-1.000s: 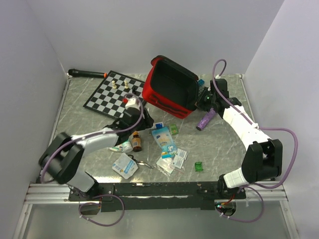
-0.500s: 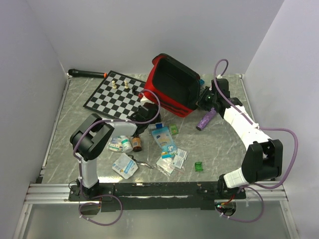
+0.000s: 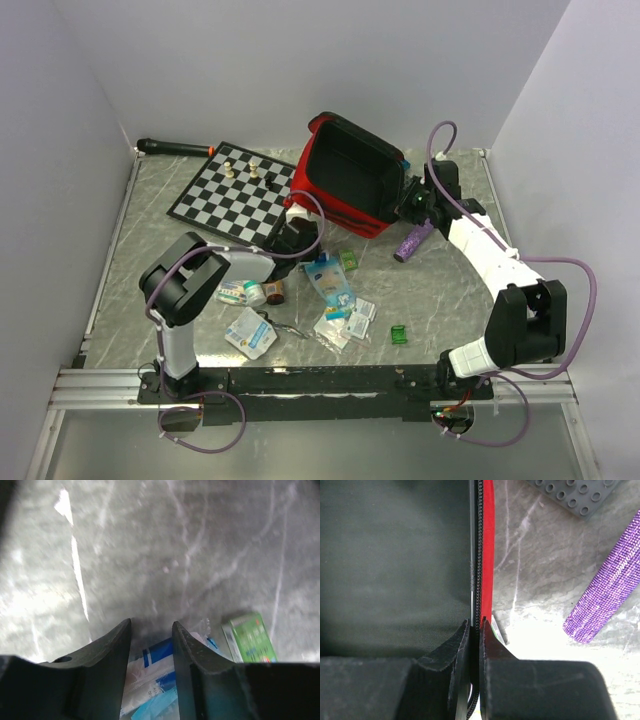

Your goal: Organize the medicine kit

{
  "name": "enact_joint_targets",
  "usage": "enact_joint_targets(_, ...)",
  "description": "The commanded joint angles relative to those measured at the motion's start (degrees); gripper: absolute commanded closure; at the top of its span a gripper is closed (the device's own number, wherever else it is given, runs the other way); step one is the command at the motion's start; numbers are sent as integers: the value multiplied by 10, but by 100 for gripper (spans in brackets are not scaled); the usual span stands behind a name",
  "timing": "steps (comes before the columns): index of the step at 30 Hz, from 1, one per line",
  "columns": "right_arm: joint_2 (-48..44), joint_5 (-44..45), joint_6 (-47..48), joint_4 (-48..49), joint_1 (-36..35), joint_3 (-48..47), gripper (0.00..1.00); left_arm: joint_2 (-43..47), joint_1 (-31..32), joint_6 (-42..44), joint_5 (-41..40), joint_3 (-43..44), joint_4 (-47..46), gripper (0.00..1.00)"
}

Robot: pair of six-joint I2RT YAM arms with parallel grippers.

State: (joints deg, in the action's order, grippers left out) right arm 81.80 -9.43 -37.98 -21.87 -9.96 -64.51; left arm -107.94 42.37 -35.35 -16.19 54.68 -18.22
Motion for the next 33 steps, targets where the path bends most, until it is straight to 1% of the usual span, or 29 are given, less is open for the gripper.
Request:
enact_joint_targets(1, -19, 5, -9, 76, 0, 2, 100, 39, 31, 14, 40, -33, 21, 58)
enact_joint_targets(3, -18, 20, -2, 75, -1, 4, 100, 55, 40, 11, 48, -47, 26, 58)
enact_joint_targets(5, -15, 37, 4, 73, 0, 7, 100, 71, 46, 7, 75, -59, 29, 58)
enact_joint_targets(8, -14, 64, 13, 96, -1, 25, 100, 106, 59, -4, 85, -85, 32, 58)
enact_joint_targets(12, 2, 94, 33, 104, -6, 25, 100, 149, 68, -23, 82, -122, 38, 57)
enact_joint_targets(13, 12, 117, 40, 98, -9, 19, 100, 158, 69, -32, 78, -127, 44, 56)
enact_joint_targets(16, 33, 150, 51, 94, -17, 15, 100, 191, 73, -48, 75, -137, 50, 55)
enact_joint_targets(22, 56, 230, 62, 96, -38, 13, 100, 253, 81, -62, 67, -158, 56, 54)
enact_joint_targets(25, 62, 249, 57, 119, -41, 16, 100, 273, 83, -68, 65, -168, 61, 54)
enact_joint_targets(29, 78, 300, 62, 134, -65, 1, 100, 305, 83, -76, 57, -190, 64, 54)
enact_joint_targets(33, 99, 372, 84, 169, -96, -1, 100, 331, 83, -79, 43, -207, 66, 53)
